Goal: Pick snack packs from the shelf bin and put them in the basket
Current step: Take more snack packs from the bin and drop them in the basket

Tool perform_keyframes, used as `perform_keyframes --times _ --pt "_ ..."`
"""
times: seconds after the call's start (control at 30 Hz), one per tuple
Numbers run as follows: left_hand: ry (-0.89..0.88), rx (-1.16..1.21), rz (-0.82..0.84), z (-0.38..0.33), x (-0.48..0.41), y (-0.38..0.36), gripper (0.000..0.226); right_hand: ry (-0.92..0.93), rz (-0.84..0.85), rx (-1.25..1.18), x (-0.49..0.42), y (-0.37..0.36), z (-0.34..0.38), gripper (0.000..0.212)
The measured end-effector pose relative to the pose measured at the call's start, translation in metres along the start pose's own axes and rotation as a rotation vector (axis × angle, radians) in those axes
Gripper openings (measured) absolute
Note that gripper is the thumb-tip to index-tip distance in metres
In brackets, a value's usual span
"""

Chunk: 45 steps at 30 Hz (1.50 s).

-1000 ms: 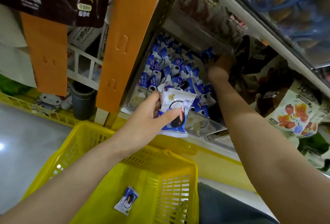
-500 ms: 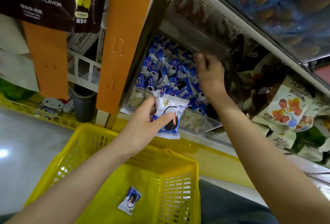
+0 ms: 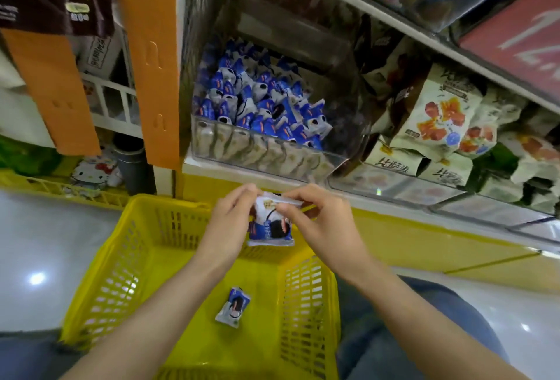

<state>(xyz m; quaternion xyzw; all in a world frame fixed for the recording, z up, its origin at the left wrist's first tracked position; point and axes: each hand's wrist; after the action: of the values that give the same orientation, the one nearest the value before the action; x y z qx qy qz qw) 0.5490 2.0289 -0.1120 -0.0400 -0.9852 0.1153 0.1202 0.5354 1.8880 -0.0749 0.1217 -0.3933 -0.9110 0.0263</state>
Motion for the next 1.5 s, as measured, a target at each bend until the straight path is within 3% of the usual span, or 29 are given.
perform_keyframes --times 0.2,0.33,0.5,0.57,0.63,0.73,0.83,1.03,1.3,1.5 --pt "0.182 0.161 0.122 0.019 0.019 -0.012 0.025 -0.159 -0.048 -0.155 0.028 -0.003 -0.022 0.011" --pt "0.066 -0.066 0.219 0.035 0.027 -0.01 0.02 -0.242 -0.068 -0.271 0.04 -0.006 -0.036 0.006" --pt "0.076 -0.166 0.234 0.065 0.021 -0.008 0.02 -0.325 -0.046 -0.392 0.052 -0.019 -0.064 0.015" --pt "0.115 -0.223 0.201 0.086 0.015 -0.007 0.019 -0.364 -0.087 -0.338 0.056 -0.025 -0.084 0.018" --pt "0.169 -0.307 0.131 0.11 0.006 -0.006 0.025 -0.409 -0.164 -0.117 0.062 -0.031 -0.113 0.013" --pt "0.264 -0.445 0.035 0.152 -0.012 -0.004 0.033 -0.535 -0.116 0.201 0.075 -0.042 -0.156 0.035" --pt "0.323 -0.6 -0.012 0.194 -0.024 -0.003 0.034 -0.606 -0.045 0.194 0.092 -0.058 -0.18 0.044" --pt "0.425 -0.825 -0.036 0.266 -0.045 0.025 0.033 -0.566 -0.129 0.254 0.109 -0.072 -0.206 0.046" --pt "0.564 -0.974 0.162 0.309 -0.051 0.066 0.035 -0.507 -0.167 0.304 0.109 -0.074 -0.205 0.045" --pt "0.604 -1.167 0.193 0.306 -0.047 0.068 0.039 -0.529 -0.163 0.305 0.11 -0.074 -0.205 0.046"
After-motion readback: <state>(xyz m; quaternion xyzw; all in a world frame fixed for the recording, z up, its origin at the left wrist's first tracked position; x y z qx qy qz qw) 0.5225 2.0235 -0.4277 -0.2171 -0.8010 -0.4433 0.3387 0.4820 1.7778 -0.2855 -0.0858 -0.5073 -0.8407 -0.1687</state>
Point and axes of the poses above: each hand's wrist, its own x-axis away from the middle knuckle, its own y-axis out of the back of the hand, z = x × y, and after that the axes turned 2 degrees about y, right-handed
